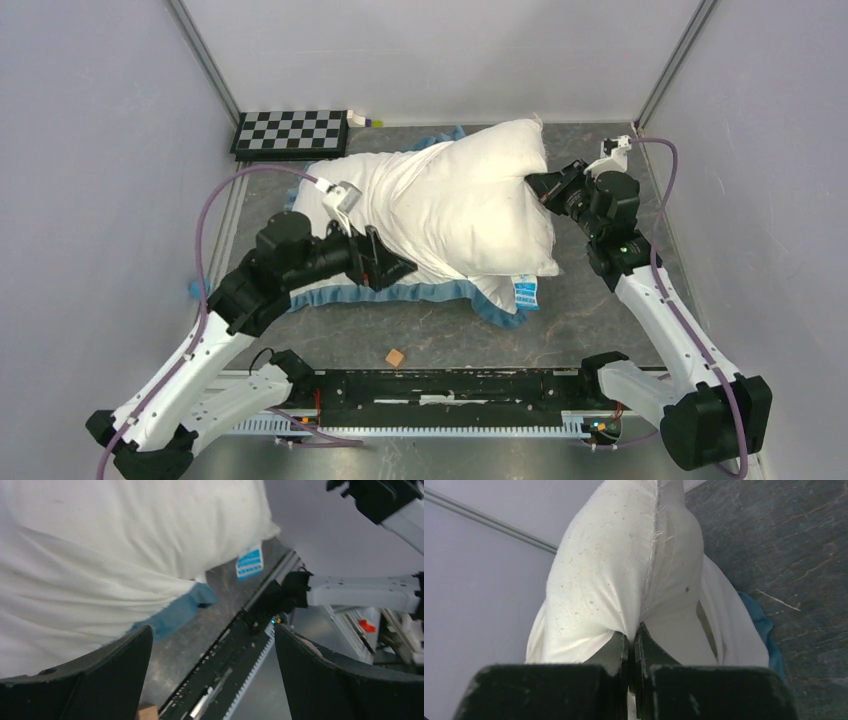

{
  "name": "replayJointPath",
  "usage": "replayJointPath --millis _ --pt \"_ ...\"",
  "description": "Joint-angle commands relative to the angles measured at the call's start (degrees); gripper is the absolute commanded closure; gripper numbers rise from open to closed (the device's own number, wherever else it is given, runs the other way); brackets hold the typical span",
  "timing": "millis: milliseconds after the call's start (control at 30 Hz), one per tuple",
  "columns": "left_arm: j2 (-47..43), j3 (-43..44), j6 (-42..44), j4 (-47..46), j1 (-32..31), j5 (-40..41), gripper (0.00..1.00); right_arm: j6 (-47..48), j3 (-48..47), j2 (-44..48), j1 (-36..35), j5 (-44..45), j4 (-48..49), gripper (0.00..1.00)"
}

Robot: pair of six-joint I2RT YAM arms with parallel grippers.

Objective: Remove the pillowcase from the pillow

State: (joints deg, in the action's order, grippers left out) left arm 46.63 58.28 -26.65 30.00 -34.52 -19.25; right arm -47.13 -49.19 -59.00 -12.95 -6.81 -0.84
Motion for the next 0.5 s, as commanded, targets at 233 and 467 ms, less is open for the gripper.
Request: replayJointPath --millis 233,467 --pt "1.02 -20.06 -21.58 -25.91 -24.31 14.29 0.12 -15.14 1.47 -2.47 -0.11 -0.91 18.79 1.0" --pt "3.16 -28.75 -31.42 -41.28 -32.59 29.56 0.07 -18.32 4.39 0.26 -0.15 1.1 20.69 1.0"
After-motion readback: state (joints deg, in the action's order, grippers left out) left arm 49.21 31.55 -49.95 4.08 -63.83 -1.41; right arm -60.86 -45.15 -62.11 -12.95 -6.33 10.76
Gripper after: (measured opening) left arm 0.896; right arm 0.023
